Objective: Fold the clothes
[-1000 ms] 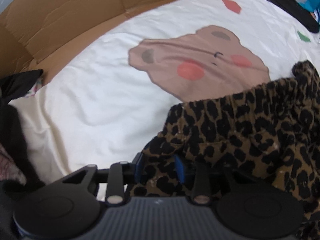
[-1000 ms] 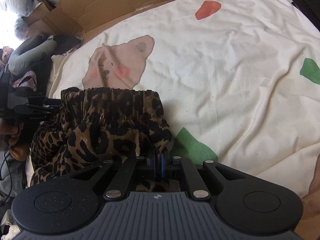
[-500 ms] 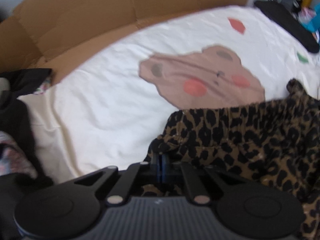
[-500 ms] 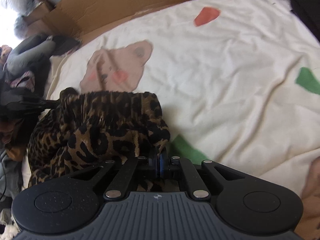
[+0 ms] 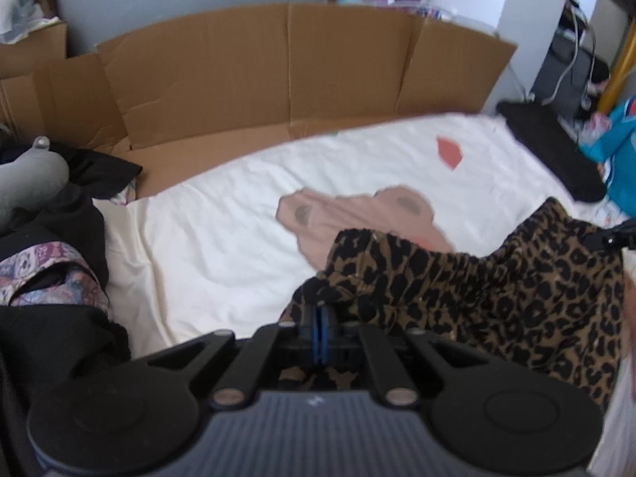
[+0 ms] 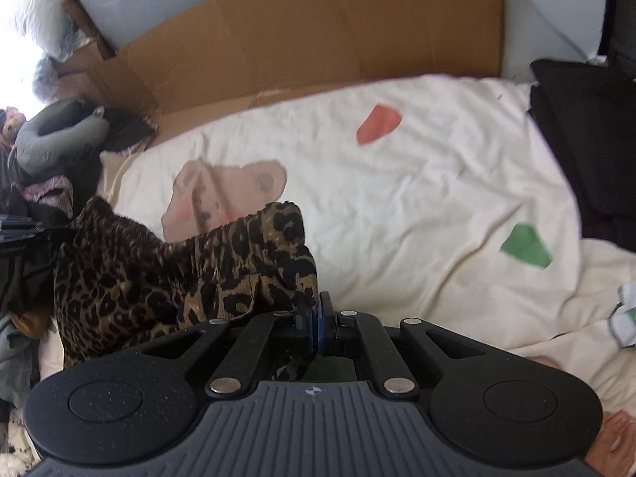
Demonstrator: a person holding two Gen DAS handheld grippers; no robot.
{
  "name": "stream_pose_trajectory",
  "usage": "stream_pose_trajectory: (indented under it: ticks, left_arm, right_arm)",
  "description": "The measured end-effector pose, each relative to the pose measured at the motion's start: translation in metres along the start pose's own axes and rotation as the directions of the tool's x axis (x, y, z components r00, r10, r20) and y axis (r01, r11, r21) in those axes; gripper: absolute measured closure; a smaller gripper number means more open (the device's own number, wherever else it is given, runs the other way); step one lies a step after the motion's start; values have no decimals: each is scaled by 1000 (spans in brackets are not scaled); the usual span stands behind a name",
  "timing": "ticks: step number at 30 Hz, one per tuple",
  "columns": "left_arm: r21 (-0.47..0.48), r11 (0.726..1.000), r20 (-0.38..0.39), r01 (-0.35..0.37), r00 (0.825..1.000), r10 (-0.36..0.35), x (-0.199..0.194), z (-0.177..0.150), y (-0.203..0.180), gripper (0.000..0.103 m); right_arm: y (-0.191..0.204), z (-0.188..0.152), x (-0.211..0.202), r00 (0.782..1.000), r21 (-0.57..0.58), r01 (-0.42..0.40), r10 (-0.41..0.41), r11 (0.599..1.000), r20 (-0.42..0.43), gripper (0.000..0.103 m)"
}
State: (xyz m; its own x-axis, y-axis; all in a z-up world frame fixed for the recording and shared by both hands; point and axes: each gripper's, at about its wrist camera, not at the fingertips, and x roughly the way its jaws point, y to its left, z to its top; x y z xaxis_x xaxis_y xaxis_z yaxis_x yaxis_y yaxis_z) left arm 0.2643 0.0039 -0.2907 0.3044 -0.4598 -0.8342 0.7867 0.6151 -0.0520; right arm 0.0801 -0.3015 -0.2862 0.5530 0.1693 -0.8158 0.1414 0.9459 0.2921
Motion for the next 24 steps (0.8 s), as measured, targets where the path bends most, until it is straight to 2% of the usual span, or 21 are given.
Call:
stream_pose_trajectory:
  ticks: [11,24]
  left_arm:
    - [-59,998,79,32,996,-27,-23,10,-16,101]
    - [-120,992,104,25,995,-12,3,38,-1,101]
  right_arm:
    - [-2,42,-36,993,-80,95,-90,992,71,103]
    - [-2,94,-11,988,-162,141,-127,977,91,103]
